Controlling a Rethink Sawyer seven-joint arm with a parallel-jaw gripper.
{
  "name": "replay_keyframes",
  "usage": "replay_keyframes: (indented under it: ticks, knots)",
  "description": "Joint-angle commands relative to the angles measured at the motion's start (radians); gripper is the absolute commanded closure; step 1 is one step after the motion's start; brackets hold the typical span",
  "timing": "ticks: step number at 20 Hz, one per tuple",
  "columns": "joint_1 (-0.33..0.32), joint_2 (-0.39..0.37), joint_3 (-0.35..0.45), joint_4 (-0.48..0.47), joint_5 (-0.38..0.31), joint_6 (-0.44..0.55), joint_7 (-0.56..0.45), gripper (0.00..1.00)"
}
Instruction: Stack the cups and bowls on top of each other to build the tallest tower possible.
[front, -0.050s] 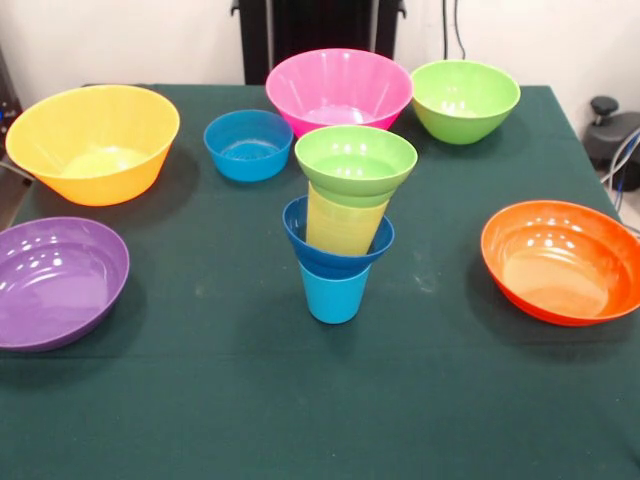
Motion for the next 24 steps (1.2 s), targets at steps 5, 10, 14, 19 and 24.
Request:
replay_keyframes:
  ticks: [5,10,14,19,24]
  knots:
    - [-0.185,-0.133,0.276,0.458,-0.16,-0.254,-0.325,0.0]
    - [-0.268,-0.191,0.357,0.61,-0.227,-0.37,-0.294,0.0]
    - [-0.311,-0.216,0.4,0.715,-0.315,-0.456,-0.247,0.0]
    - [-0.385,-0.22,0.469,0.834,-0.424,-0.55,-0.193,0.0]
    - [-0.379,-0.143,0.444,0.858,-0.55,-0.683,-0.095,0.0]
